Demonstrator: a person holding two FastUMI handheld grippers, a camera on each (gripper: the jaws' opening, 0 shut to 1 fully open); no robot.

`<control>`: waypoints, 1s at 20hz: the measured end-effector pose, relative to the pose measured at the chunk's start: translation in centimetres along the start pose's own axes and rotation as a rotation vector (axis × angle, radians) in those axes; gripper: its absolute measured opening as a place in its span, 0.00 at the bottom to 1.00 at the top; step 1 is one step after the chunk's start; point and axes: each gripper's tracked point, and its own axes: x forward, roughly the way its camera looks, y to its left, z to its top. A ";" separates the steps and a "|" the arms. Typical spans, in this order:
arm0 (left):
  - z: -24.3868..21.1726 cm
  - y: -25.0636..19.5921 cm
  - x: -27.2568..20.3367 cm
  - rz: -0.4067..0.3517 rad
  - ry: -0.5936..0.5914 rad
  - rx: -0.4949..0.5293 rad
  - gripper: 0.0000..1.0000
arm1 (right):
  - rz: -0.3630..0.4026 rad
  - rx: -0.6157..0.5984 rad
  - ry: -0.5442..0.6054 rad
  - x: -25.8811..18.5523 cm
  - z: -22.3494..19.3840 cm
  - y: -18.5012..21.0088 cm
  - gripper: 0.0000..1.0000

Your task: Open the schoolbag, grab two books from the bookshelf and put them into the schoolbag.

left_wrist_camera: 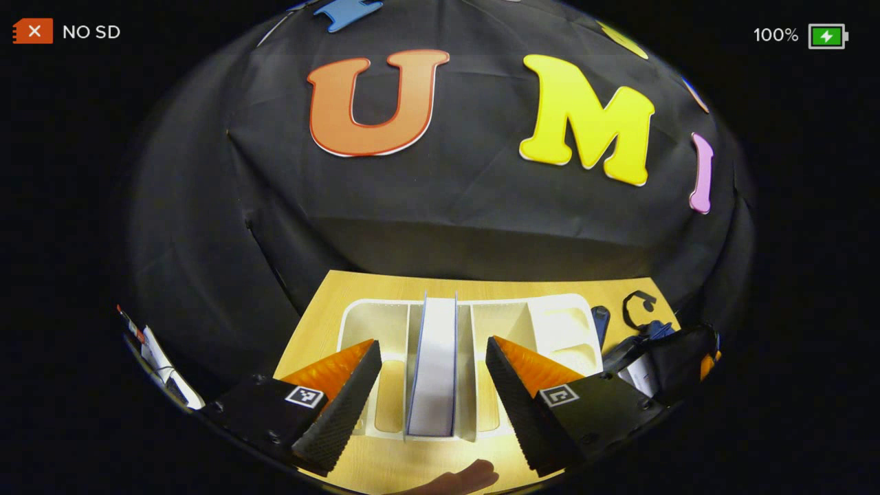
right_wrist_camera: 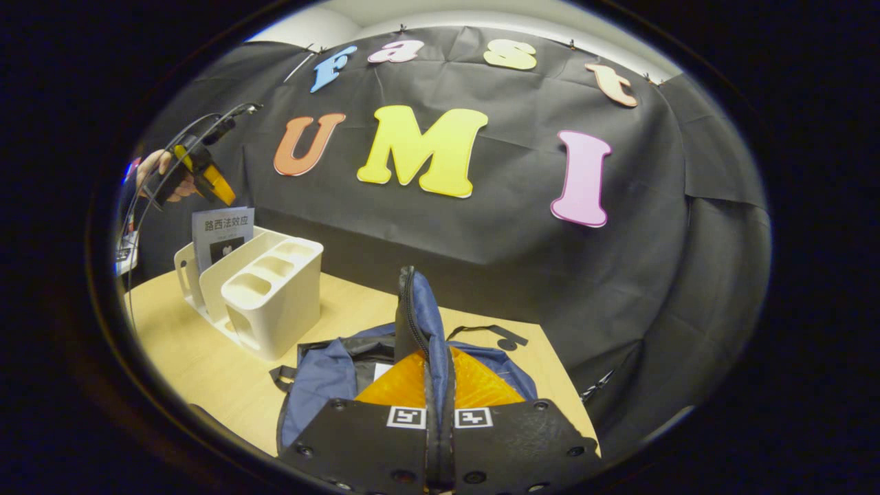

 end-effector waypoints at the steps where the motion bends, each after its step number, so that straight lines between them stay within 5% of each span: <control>1: 0.0 0.4 1.0 0.015 0.008 0.009 0.98 | 0.002 -0.002 0.001 -0.1 -0.2 0.1 0.00; 9: -5.1 -0.4 4.0 -0.011 0.256 0.001 0.96 | 0.002 0.056 0.005 -0.6 -1.6 -0.5 0.01; 13: -6.0 0.3 3.9 0.032 0.329 0.020 0.62 | 0.004 0.070 0.003 -0.5 -1.8 -0.9 0.01; 17: -6.6 -0.5 3.6 0.007 0.353 0.001 0.47 | 0.010 0.070 0.001 -0.5 -1.8 -0.7 0.00; 20: -7.1 -0.8 3.1 -0.003 0.357 -0.027 0.46 | 0.015 0.072 0.004 -0.4 -1.9 -0.7 0.00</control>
